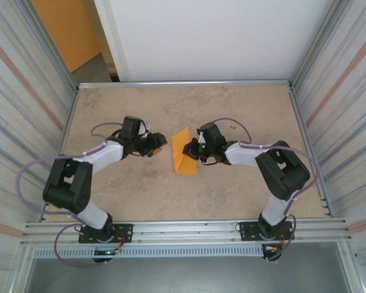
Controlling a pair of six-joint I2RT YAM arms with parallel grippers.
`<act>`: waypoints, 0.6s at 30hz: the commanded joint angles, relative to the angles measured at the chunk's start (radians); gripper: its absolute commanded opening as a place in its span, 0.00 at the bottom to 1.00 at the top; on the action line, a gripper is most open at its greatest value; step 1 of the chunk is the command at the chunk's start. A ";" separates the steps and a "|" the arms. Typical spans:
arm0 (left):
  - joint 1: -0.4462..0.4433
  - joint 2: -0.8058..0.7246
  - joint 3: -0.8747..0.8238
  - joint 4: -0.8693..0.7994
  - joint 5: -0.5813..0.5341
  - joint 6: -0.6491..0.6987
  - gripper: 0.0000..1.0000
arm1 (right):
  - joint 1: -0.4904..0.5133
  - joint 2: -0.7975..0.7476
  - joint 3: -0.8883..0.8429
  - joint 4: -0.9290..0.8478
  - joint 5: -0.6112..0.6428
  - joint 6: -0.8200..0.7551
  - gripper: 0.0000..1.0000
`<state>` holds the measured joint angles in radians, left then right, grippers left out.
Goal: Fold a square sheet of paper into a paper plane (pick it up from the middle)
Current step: Turn over the paper at the center of the table.
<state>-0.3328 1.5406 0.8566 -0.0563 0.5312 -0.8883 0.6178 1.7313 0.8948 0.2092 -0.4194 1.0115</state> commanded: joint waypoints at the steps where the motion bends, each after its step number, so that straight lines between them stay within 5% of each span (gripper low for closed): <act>1: 0.030 -0.090 -0.027 0.010 0.057 0.013 0.58 | -0.022 -0.083 0.051 0.023 -0.038 -0.095 0.01; 8: 0.040 -0.193 -0.033 0.162 0.206 -0.050 0.86 | -0.061 -0.170 0.116 0.084 -0.186 -0.103 0.01; 18: 0.032 -0.183 -0.062 0.500 0.361 -0.266 0.92 | -0.095 -0.173 0.134 0.294 -0.343 0.099 0.03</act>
<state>-0.2951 1.3560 0.8059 0.3069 0.8127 -1.0737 0.5232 1.5723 1.0058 0.4202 -0.6907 1.0397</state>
